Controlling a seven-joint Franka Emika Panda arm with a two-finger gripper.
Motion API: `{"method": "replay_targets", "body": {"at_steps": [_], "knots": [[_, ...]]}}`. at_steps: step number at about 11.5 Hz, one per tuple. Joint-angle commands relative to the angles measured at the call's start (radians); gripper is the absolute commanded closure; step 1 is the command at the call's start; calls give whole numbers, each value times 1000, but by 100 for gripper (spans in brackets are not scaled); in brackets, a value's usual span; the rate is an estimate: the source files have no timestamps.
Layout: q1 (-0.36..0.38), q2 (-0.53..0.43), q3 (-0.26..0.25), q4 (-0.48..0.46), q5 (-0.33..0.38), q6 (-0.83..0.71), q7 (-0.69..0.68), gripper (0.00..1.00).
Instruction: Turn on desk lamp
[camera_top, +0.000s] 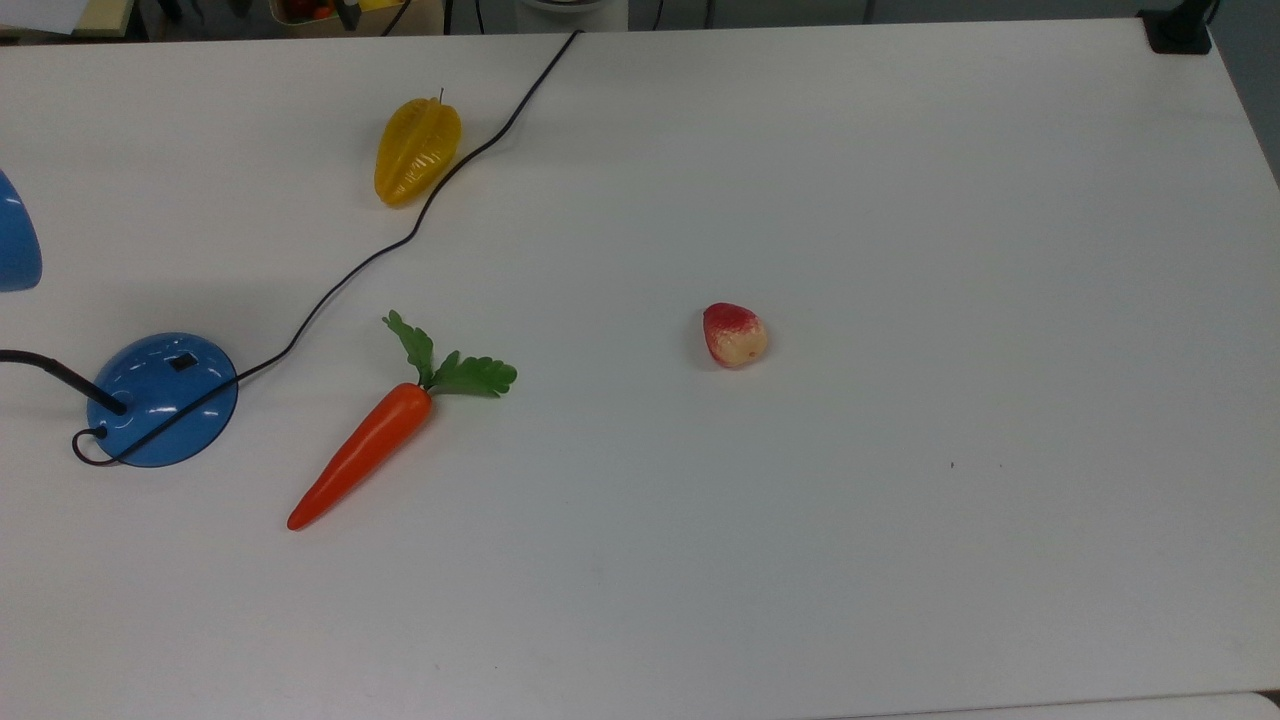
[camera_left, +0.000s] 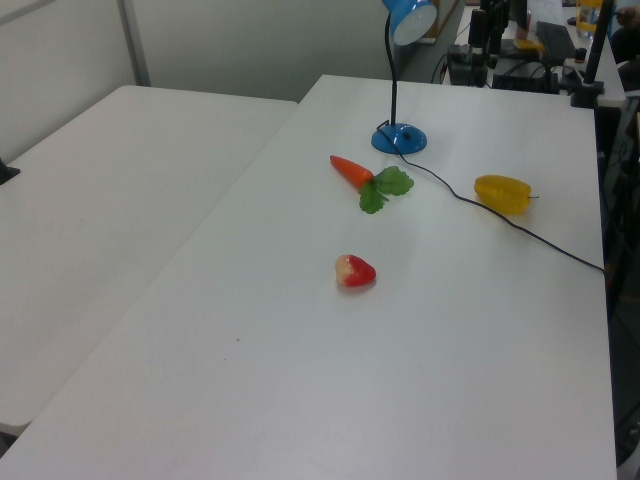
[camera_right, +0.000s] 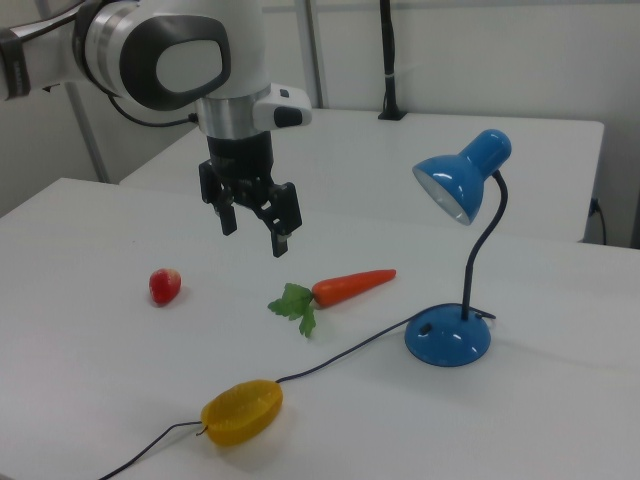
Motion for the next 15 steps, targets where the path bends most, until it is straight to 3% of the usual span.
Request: {"method": "replay_targets", "body": {"at_steps": [1,7,8,10,12,15], "knots": [[-11,12,4,28,17,-24,9,0],[-17,12,4,27,18,-22,-6,0],[-17,12,4,27,17,-22,-11,14],[-25,12,4,27,18,-22,-35,60],[-31,12,4,25,20,-22,-25,95],[-37,13,4,21,30,-13,9,100]]}}
